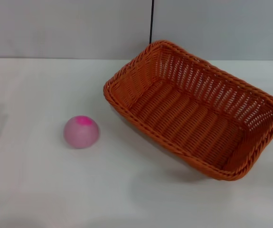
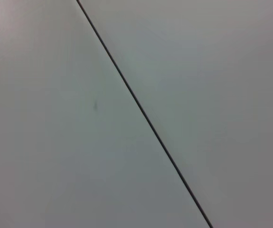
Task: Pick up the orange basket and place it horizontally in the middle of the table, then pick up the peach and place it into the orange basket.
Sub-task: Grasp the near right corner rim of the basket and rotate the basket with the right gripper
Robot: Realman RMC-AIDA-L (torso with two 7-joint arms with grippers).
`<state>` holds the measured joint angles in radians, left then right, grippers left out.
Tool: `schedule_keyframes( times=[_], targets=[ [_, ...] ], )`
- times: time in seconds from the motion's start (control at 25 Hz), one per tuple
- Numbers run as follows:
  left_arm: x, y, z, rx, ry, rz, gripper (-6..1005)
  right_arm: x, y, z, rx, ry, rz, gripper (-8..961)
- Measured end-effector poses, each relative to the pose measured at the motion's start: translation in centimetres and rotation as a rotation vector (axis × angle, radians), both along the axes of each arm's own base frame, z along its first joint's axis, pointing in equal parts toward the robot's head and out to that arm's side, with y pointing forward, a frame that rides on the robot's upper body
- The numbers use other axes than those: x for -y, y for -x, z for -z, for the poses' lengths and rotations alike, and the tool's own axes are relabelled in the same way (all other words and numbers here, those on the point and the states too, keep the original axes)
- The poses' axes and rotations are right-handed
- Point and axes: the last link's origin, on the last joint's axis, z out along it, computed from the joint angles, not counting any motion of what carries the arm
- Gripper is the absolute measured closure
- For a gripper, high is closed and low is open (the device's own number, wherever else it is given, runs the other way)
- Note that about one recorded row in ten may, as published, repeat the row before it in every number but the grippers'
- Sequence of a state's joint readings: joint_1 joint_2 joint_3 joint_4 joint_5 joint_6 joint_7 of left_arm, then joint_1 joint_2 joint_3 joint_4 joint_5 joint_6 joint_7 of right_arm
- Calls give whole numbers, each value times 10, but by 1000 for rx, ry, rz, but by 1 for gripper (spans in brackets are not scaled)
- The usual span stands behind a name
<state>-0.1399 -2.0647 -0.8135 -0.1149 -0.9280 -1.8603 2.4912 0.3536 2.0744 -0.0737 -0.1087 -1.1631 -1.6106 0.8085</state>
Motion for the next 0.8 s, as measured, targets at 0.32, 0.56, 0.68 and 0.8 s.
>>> schedule_keyframes(
  times=[0.32, 0.56, 0.68, 0.8],
  targets=[
    [-1, 0, -1, 2, -8, 0, 165, -1, 1, 0, 6, 4, -6, 505],
    [-1, 0, -1, 2, -9, 0, 165, 0, 7, 2, 81, 71, -67, 499],
    [-1, 1, -1, 2, -7, -5, 165, -2, 16, -2, 131, 148, -153, 497],
    [-2, 1, -1, 1, -6, -5, 165, -10, 32, -19, 144, 244, -281, 494]
  ],
)
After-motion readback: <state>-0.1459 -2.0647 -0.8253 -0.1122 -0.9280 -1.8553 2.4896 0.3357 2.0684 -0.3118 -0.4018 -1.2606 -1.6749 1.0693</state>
